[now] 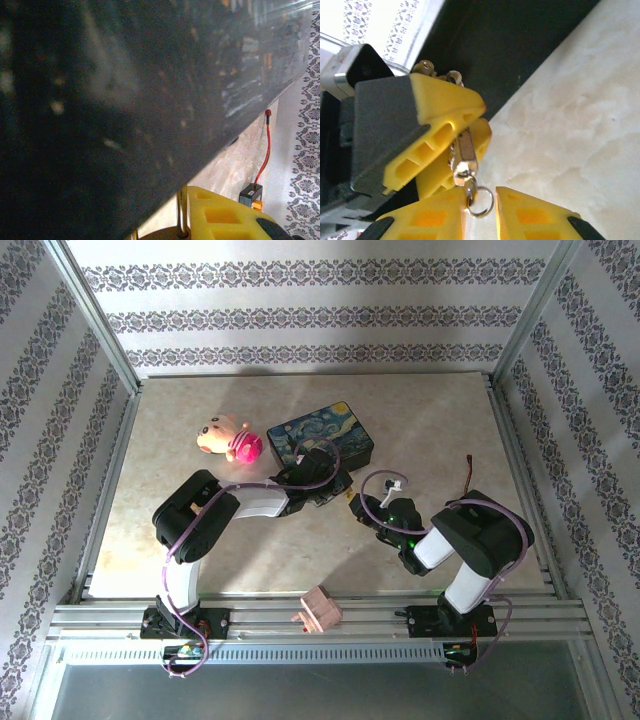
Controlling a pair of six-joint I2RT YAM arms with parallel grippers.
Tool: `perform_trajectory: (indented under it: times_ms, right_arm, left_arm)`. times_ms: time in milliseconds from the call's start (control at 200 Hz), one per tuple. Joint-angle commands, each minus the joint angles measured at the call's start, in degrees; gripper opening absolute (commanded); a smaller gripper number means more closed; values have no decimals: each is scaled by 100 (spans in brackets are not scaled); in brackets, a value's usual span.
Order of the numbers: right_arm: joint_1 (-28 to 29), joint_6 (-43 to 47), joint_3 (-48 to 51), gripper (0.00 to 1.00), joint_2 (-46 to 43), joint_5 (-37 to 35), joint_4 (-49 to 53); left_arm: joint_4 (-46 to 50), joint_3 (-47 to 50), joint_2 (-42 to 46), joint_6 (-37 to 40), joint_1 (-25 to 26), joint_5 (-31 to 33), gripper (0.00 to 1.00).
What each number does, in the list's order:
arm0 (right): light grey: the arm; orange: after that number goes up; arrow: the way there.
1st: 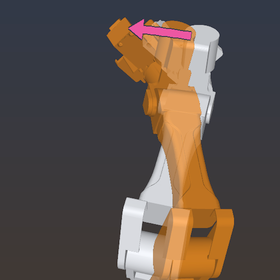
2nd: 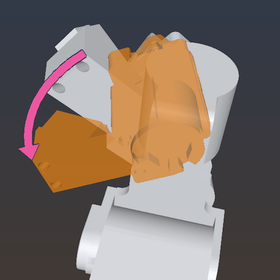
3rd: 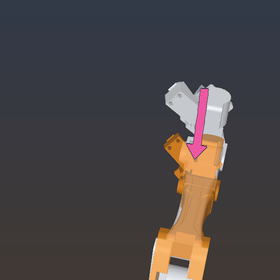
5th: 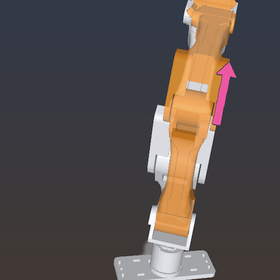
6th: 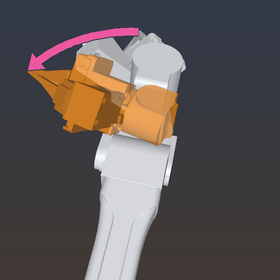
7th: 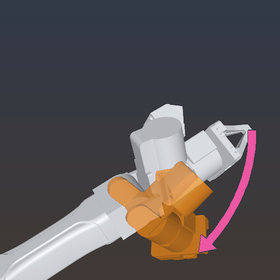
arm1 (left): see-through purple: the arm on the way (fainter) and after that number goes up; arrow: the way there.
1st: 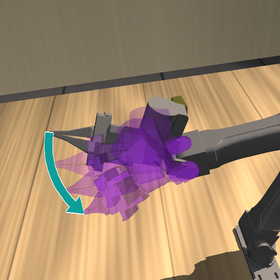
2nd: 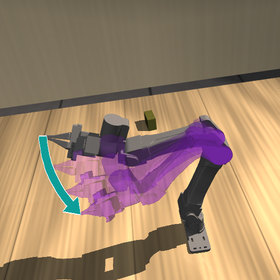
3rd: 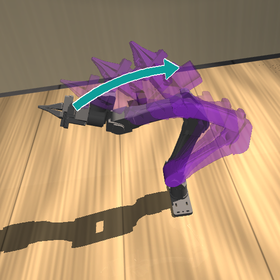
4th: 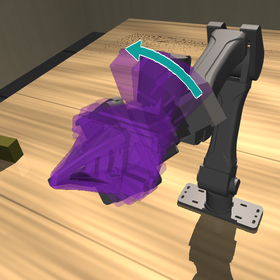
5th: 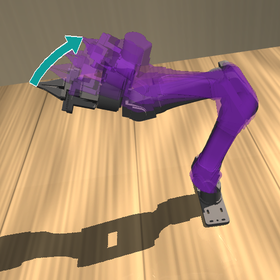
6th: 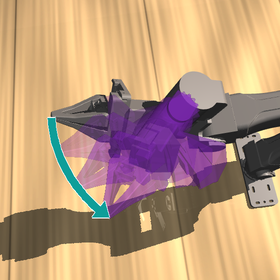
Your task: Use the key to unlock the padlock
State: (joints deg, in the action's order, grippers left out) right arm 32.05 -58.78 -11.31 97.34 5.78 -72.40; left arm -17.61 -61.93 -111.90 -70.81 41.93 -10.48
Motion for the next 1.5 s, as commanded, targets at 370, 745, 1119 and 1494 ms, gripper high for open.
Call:
perform_trajectory:
  times_ms: [370, 745, 1119, 1494]
  right_arm:
    - [47, -30, -177, 7, 144, 111, -186]
    - [-67, -32, -474, 0, 163, 353, -288]
    - [-138, -49, -679, 0, 142, 389, -310]
    - [-147, 79, -354, 10, -104, 300, -129]
  left_arm:
    - [64, 23, -96, -346, 140, -708, 23]
    - [143, 21, -87, -270, 166, -789, 13]
    - [130, 109, -38, -271, 238, -838, 6]
    - [126, 250, 124, -339, 212, -679, 0]
